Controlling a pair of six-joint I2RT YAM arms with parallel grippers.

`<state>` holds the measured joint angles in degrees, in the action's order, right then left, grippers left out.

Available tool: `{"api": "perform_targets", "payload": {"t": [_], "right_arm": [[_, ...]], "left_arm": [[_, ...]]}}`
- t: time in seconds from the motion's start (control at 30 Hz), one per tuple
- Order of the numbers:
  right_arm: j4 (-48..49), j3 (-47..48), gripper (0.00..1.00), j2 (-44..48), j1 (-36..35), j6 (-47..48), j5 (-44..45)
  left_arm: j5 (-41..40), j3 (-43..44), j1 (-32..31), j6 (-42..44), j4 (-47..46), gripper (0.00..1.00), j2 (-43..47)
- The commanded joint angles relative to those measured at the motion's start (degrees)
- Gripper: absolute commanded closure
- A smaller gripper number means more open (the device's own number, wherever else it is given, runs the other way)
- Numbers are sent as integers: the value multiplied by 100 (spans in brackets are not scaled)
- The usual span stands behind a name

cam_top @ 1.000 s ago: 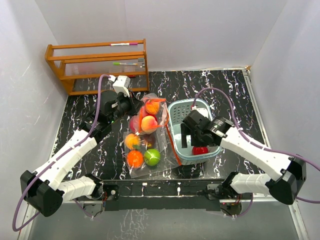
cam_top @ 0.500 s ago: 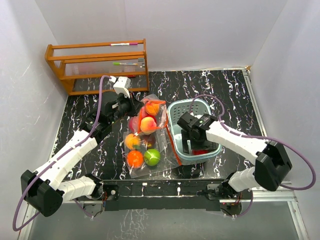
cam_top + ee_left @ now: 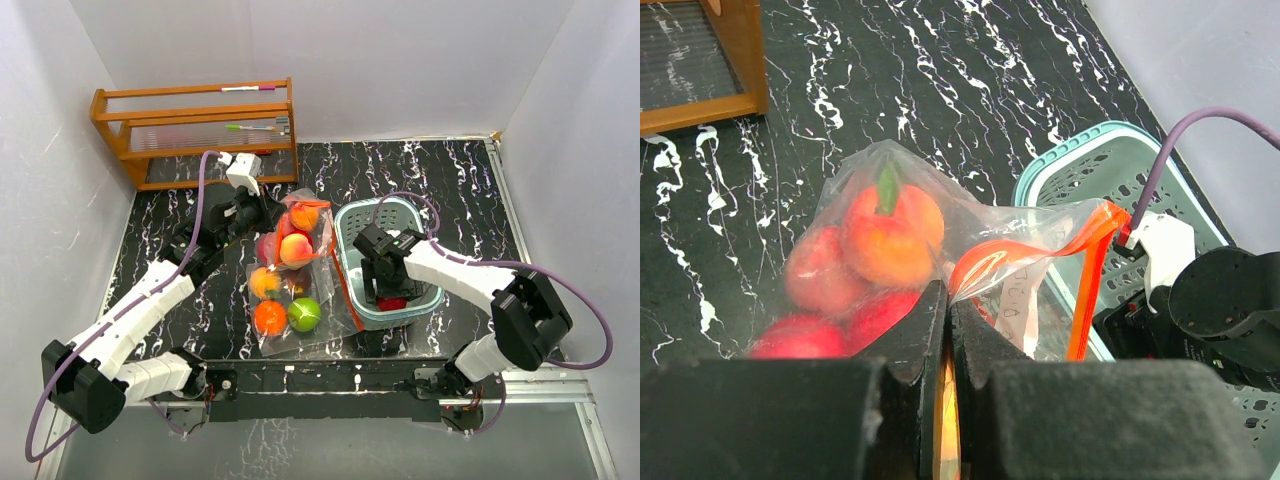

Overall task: Place the food in the zip-top bag and seal the zipper
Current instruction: Pick up the fake fruit from the bin.

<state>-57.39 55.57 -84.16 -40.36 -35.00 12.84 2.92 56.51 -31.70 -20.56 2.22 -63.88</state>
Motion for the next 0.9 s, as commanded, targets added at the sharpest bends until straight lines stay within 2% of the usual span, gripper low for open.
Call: {"api": "perform_targets", "payload": {"t": [0.0,0.33,0.37,0.43,0.47,0.7,0.87], "right_arm": [[587,-72,27,48,75,211,126],[1010,-355,27,-191,213,435,-423],[1025,-360,31,-209,219,448,-439],[1027,-343,50,-196,229,467,-440],[1025,-314,55,-160,233,475,-434],[697,455,57,596,238,559,-162],[707,1271,56,1352,243,769,-363]], "left_arm": [[-28,0,5,43,-191,100,117],[-72,-15,7,78,-170,100,117],[-72,-17,6,78,-169,100,119],[-72,-16,6,77,-170,100,124],[-72,-17,11,78,-174,100,126],[-39,111,6,35,-165,100,75],[-66,243,10,39,-91,100,105]]}}
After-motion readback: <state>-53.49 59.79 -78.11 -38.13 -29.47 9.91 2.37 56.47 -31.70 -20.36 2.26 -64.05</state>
